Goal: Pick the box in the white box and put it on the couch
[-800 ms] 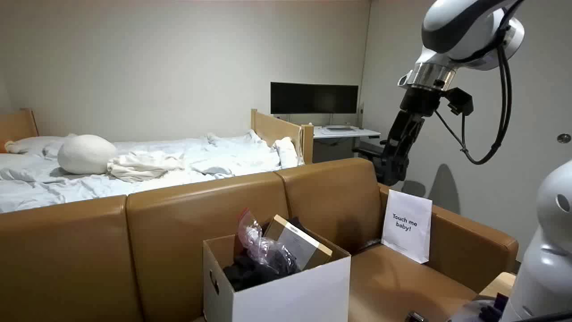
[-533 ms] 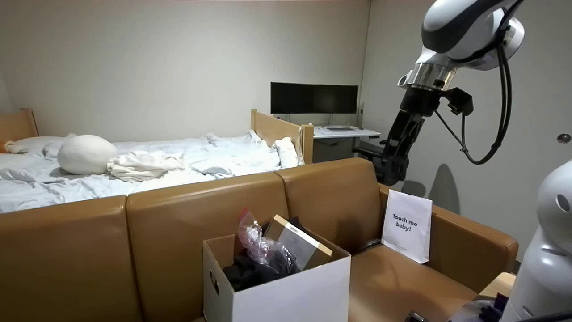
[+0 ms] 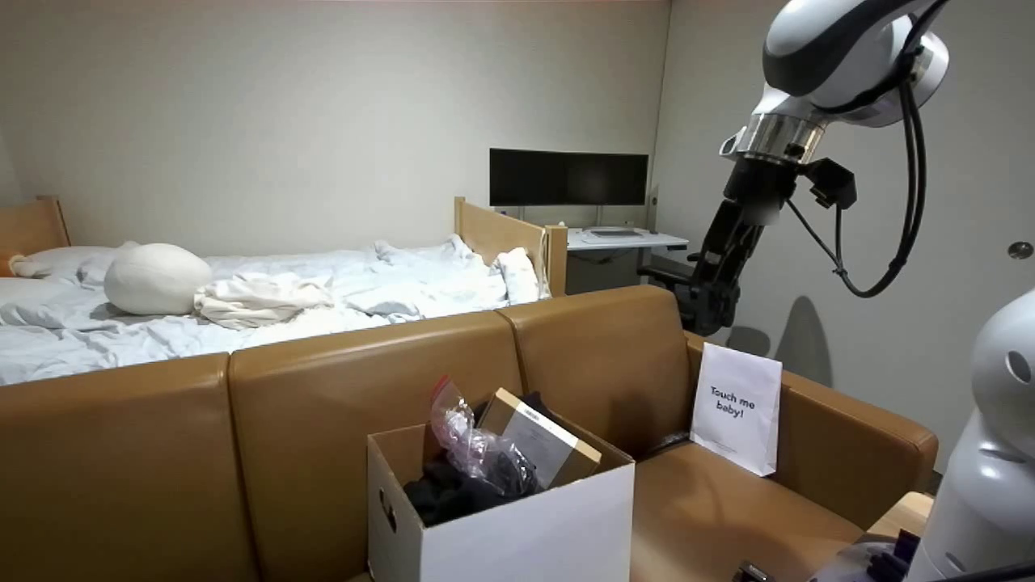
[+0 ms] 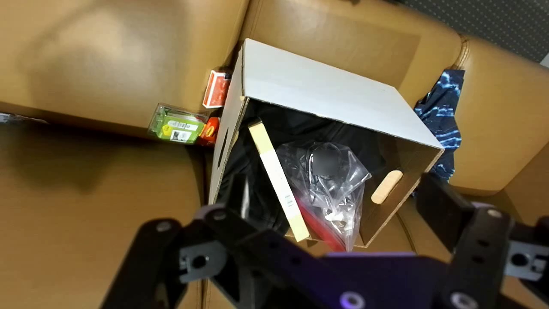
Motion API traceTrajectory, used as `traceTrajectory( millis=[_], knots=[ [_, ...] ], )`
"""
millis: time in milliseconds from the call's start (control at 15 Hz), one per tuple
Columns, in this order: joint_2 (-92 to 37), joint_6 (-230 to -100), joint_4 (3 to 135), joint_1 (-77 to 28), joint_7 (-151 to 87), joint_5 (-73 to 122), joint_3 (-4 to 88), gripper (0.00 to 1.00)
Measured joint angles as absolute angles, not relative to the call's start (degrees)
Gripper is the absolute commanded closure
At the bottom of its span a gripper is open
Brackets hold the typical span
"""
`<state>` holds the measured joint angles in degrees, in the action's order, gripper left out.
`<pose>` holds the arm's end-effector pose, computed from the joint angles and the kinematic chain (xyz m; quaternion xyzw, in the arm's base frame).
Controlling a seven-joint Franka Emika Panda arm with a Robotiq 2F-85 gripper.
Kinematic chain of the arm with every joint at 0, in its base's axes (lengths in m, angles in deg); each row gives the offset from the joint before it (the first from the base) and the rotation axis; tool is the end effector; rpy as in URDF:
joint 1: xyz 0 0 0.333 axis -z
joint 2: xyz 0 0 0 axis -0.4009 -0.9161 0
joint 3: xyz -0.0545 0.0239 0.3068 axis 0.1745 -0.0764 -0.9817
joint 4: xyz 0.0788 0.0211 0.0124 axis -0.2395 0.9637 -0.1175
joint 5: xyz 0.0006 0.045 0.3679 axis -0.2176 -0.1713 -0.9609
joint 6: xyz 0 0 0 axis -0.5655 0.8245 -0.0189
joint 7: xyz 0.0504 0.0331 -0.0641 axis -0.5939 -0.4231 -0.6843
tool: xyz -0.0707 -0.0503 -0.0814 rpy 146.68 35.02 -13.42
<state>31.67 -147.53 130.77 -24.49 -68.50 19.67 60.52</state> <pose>0.2989 -0.1130 0.4379 -0.9812 -0.1275 -0.0816 0.1194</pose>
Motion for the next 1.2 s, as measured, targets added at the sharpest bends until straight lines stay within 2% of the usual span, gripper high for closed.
traceTrajectory(
  millis=[733,1200],
  knots=[
    [30.86,-148.86,132.08,-25.36,-68.68,17.93,59.9,0.0],
    [23.69,-168.08,137.18,-39.41,-76.74,2.15,59.6,0.0]
  ],
)
